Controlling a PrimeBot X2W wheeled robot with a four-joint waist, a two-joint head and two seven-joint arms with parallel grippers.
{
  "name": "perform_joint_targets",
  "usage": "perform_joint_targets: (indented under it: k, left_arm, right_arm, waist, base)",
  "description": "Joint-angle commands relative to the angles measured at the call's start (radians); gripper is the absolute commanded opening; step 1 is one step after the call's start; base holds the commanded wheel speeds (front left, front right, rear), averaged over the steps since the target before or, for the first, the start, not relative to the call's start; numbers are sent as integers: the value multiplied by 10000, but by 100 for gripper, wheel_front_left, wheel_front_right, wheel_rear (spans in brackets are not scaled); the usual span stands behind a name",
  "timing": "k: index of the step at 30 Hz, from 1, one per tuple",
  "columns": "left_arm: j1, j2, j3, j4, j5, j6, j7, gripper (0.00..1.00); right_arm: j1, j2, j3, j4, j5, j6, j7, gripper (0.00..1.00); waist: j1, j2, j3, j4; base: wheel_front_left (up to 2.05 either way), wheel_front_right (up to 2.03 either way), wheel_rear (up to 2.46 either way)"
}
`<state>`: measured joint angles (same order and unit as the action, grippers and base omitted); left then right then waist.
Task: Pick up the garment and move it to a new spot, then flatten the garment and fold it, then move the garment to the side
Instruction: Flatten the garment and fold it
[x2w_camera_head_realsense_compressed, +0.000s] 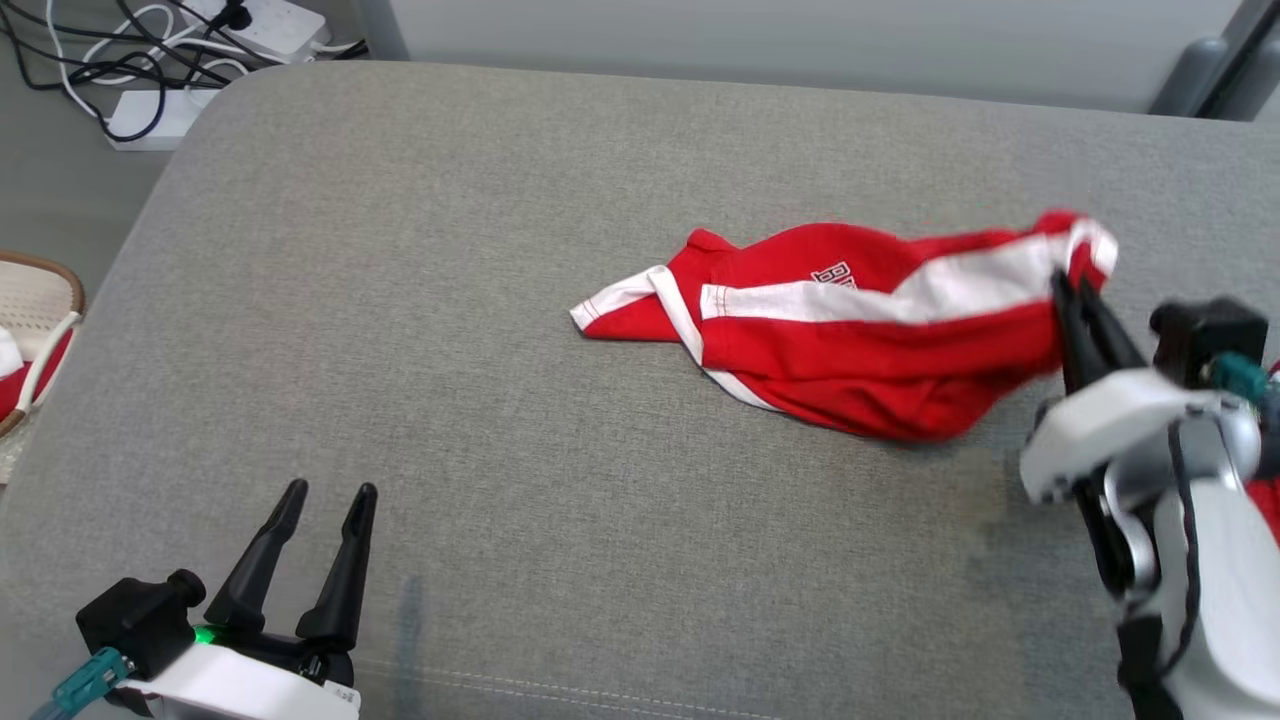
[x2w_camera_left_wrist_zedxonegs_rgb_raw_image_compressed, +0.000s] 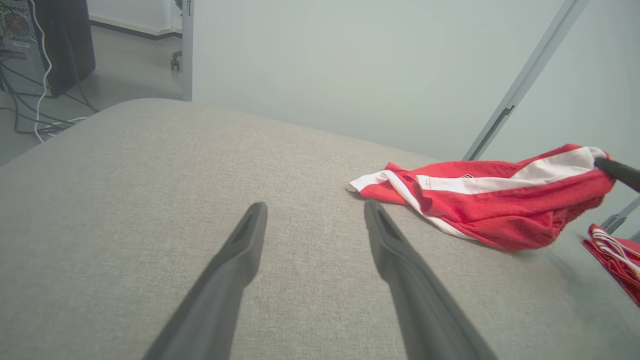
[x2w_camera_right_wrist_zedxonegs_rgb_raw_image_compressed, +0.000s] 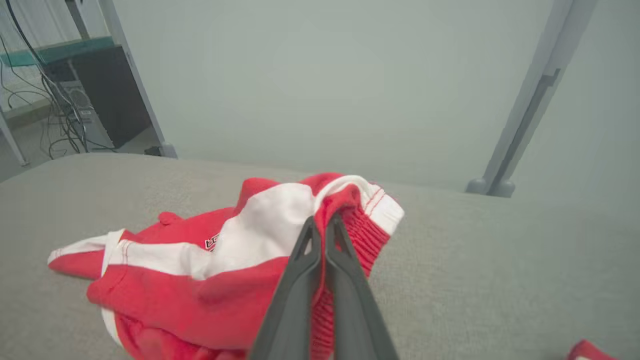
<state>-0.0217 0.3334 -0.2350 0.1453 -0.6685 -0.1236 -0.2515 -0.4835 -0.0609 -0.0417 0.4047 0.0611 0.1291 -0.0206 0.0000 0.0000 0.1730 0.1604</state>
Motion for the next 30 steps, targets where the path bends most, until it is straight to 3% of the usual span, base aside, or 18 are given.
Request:
perform_joint_targets:
  k: [1, 3, 4, 5, 6, 7, 15, 21, 30]
  left_arm:
    - [-49, 286, 338, -259, 34, -71, -103, 100]
    - [-116, 388, 173, -395, -35, -71, -103, 100]
    - [-146, 423, 111, -449, -75, -71, -103, 100]
    - [-182, 473, 42, -503, -111, -71, -103, 100]
    - [-215, 524, -44, -548, -162, -71, -103, 100]
    - [-246, 579, -118, -599, -243, -71, -103, 100]
    - [-1380, 1360, -1226, -1421, -586, -71, -103, 100]
    - [-2474, 1919, -2291, -1885, -961, -71, -103, 100]
    - [-4088, 2799, -3700, -1251, -2004, -71, 38, 100]
  right_arm:
    - [596, 107, 123, -708, -103, 16, 463, 0]
    - [1573, 107, 121, -1441, -285, 16, 1032, 0]
    - [1858, 107, 148, -1559, -200, 16, 1139, 12]
    - [2110, 107, 199, -1661, -189, 16, 1213, 37]
    - [2325, 107, 200, -1747, -207, 16, 1253, 80]
    - [2481, 107, 147, -1783, -193, 16, 1297, 100]
    - [3291, 107, -476, -2736, -163, 16, 619, 100]
    - [3834, 107, -216, -3321, 165, 16, 0, 100]
    - [4350, 107, 560, -3426, 607, 16, -792, 100]
  waist:
    - [0, 0, 88, -101]
    - [0, 0, 234, -208]
    - [0, 0, 284, -232]
    - [0, 0, 332, -259]
    - [0, 0, 371, -287]
    - [0, 0, 423, -333]
    - [0, 0, 726, -859]
    - [0, 0, 941, -1634]
    - [0, 0, 1392, -2916]
  base:
    - [0, 0, 0]
    - [0, 0, 0]
    - [0, 0, 0]
    - [0, 0, 0]
    - [0, 0, 0]
    - [0, 0, 0]
    - [0, 0, 0]
    - [0, 0, 0]
    - [0, 0, 0]
